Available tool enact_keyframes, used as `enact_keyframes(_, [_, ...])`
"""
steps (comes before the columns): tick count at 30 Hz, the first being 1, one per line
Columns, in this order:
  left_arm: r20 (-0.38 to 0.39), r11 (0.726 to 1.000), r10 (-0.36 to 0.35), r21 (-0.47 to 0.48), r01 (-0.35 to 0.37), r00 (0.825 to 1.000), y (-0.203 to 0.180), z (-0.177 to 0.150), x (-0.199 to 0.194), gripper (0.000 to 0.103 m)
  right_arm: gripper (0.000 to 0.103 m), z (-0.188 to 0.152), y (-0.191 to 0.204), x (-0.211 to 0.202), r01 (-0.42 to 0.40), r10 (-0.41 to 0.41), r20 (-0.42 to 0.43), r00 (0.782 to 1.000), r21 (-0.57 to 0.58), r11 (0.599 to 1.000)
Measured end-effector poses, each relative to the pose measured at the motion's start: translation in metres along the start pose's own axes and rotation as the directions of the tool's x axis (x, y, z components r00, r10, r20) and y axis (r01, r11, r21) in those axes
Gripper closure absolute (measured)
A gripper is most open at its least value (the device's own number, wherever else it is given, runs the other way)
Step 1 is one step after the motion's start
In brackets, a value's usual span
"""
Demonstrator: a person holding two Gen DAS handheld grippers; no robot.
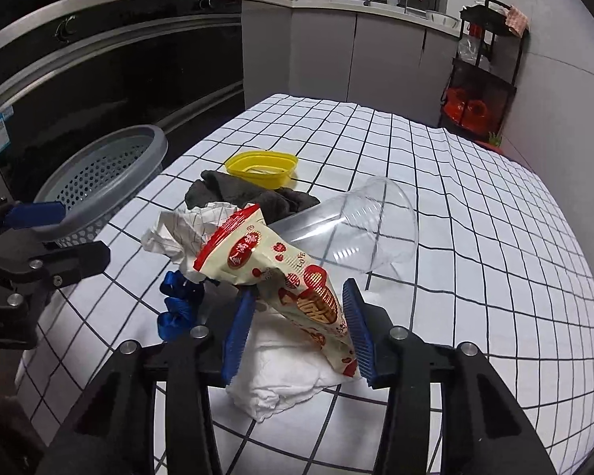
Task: Collect trash
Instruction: 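Grasp the red-and-white snack wrapper with the right tool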
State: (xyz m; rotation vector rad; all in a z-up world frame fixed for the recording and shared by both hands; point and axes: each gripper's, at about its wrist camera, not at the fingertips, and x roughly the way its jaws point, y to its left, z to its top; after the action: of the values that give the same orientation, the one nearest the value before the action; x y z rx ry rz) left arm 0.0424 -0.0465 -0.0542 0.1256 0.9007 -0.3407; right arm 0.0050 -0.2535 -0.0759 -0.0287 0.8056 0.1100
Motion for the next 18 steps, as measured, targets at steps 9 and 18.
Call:
enact_keyframes(9, [0.010,0.999,-0.028,0.020,0.028,1.000,-0.011,-0.001,-0.001,0.012,0.067,-0.006,-0.017,-0.020,-0.034,0.029,0.038,0.999,0.146,0.989])
enact_keyframes(18, [0.011,0.999,-0.037,0.009,0.036,0.999,-0.014,0.005,0.009,0.011,0.069,-0.013,-0.053,-0.038,-0.102,0.077,0.085,0.993,0.347,0.932])
